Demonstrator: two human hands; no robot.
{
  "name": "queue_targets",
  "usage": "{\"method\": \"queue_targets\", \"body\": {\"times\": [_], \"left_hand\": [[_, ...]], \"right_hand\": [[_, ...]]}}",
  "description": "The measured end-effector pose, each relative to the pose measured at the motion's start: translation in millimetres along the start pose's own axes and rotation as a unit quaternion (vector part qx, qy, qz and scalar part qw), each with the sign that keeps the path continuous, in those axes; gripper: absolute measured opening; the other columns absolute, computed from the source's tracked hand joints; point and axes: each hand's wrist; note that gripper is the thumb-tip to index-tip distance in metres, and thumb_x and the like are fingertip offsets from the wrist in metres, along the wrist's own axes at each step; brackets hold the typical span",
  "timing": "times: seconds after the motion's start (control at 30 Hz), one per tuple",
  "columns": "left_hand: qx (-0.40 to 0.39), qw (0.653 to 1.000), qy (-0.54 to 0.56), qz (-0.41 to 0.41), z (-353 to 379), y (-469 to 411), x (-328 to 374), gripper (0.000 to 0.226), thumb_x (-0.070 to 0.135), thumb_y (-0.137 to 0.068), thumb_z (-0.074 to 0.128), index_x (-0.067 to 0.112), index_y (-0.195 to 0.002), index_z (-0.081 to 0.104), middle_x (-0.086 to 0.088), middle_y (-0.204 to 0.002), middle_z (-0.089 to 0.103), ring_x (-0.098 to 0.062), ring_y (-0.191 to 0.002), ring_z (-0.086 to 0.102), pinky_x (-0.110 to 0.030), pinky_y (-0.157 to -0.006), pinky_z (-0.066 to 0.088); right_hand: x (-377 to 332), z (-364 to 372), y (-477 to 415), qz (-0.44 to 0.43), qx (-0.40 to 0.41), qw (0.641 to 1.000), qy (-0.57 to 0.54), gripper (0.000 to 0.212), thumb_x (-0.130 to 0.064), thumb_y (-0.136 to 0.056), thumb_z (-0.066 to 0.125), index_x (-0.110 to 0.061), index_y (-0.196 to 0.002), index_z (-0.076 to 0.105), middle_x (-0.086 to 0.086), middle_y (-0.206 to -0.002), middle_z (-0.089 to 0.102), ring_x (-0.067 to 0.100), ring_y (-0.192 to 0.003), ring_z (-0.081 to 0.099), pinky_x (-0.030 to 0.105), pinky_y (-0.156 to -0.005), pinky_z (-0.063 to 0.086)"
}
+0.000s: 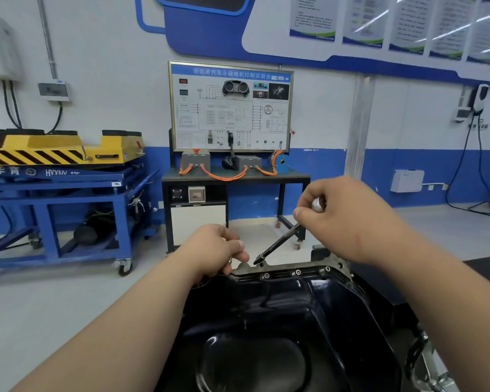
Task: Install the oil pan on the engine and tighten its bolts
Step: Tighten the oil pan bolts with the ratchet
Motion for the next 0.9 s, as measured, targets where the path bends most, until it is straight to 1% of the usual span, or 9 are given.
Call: {"method": "queue_targets", "body": {"times": [0.07, 0.13, 0.23, 0.3, 0.37, 0.47, 0.63, 0.73, 0.9], "left_hand": [[0.001, 0.998, -0.059, 0.019, 0.5, -1.3, -0.1, 0.011, 0.020, -0.095, 0.052, 0.012, -0.099, 0.058, 0.005, -0.076, 0.074, -0.008, -0.034, 0.043, -0.012, -0.035, 0.029], [0.016, 0.998, -0.056, 0.021, 0.5, -3.6, 0.1, 0.016, 0.023, -0.097, 0.050, 0.010, -0.096, 0.060, 0.002, -0.073, 0.073, -0.009, -0.034, 0.042, -0.013, -0.036, 0.029], [0.088, 0.996, 0.029, 0.004, -3.0, -10.1, 0.1, 0.021, 0.021, -0.098, 0.043, 0.007, -0.094, 0.059, -0.001, -0.058, 0.062, -0.012, -0.034, 0.040, -0.016, -0.037, 0.026], [0.140, 0.986, 0.084, -0.020, -7.5, -13.8, 0.2, 0.024, 0.019, -0.099, 0.038, 0.007, -0.093, 0.057, -0.002, -0.058, 0.057, -0.014, -0.037, 0.041, -0.018, -0.037, 0.025], [0.162, 0.975, 0.145, -0.049, -11.8, -14.8, 1.1, 0.024, 0.012, -0.096, 0.035, 0.006, -0.090, 0.057, -0.004, -0.064, 0.060, -0.014, -0.042, 0.040, -0.017, -0.035, 0.023], [0.168, 0.959, 0.215, -0.073, -17.9, -13.6, 1.7, 0.027, 0.000, -0.090, 0.030, 0.005, -0.089, 0.057, -0.009, -0.073, 0.067, -0.011, -0.046, 0.039, -0.016, -0.033, 0.021], [0.116, 0.965, 0.220, -0.086, -24.6, -8.3, -5.3, 0.028, -0.010, -0.090, 0.028, 0.001, -0.097, 0.053, -0.014, -0.084, 0.066, -0.009, -0.045, 0.040, -0.016, -0.031, 0.023], [0.092, 0.971, 0.203, -0.087, -26.3, -4.0, -6.2, 0.022, -0.006, -0.094, 0.036, 0.005, -0.097, 0.054, -0.010, -0.079, 0.068, -0.007, -0.044, 0.039, -0.014, -0.032, 0.021], [0.091, 0.975, 0.195, -0.060, -32.7, 0.5, -5.4, 0.012, 0.003, -0.094, 0.050, 0.010, -0.103, 0.055, -0.005, -0.084, 0.070, -0.007, -0.042, 0.039, -0.014, -0.033, 0.021]], "right_hand": [[3.9, 2.5, -2.8, 0.003, -0.003, 1.000, -0.009, 0.018, -0.036, -0.083, 0.057, -0.032, -0.066, 0.057, -0.012, -0.059, 0.054, 0.003, -0.051, 0.050, 0.022, -0.047, 0.036], [7.0, 5.7, -6.2, 0.002, -0.008, 1.000, -0.018, 0.018, -0.037, -0.083, 0.057, -0.032, -0.066, 0.057, -0.012, -0.060, 0.054, 0.003, -0.050, 0.049, 0.022, -0.047, 0.034], [11.6, 12.7, -11.6, 0.001, -0.013, 0.999, -0.042, 0.016, -0.037, -0.083, 0.058, -0.032, -0.068, 0.058, -0.012, -0.063, 0.056, 0.002, -0.051, 0.051, 0.021, -0.047, 0.035], [14.1, 18.0, -15.6, 0.000, -0.020, 0.998, -0.058, 0.016, -0.037, -0.083, 0.058, -0.032, -0.068, 0.059, -0.012, -0.059, 0.055, 0.002, -0.049, 0.051, 0.022, -0.047, 0.037], [16.4, 22.0, -19.3, 0.001, -0.023, 0.997, -0.070, 0.016, -0.037, -0.083, 0.060, -0.031, -0.068, 0.060, -0.012, -0.054, 0.053, 0.002, -0.048, 0.050, 0.022, -0.047, 0.037], [19.2, 25.2, -23.8, 0.002, -0.026, 0.996, -0.087, 0.016, -0.037, -0.082, 0.060, -0.030, -0.068, 0.061, -0.010, -0.056, 0.054, 0.004, -0.049, 0.050, 0.023, -0.048, 0.036], [20.4, 26.2, -22.5, 0.006, -0.028, 0.995, -0.099, 0.016, -0.037, -0.082, 0.061, -0.030, -0.069, 0.062, -0.009, -0.058, 0.059, 0.006, -0.047, 0.053, 0.024, -0.049, 0.043], [19.5, 24.3, -20.3, 0.013, -0.035, 0.995, -0.097, 0.016, -0.036, -0.082, 0.060, -0.031, -0.067, 0.061, -0.008, -0.062, 0.061, 0.007, -0.045, 0.055, 0.028, -0.052, 0.049], [17.0, 21.2, -16.3, 0.026, -0.038, 0.996, -0.083, 0.016, -0.037, -0.083, 0.059, -0.031, -0.068, 0.061, -0.013, -0.065, 0.055, 0.003, -0.049, 0.056, 0.023, -0.049, 0.040]]}}
Point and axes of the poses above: each hand's wrist, its own y-axis away from the middle knuckle, its own z-axis out of the palm, x = y × z
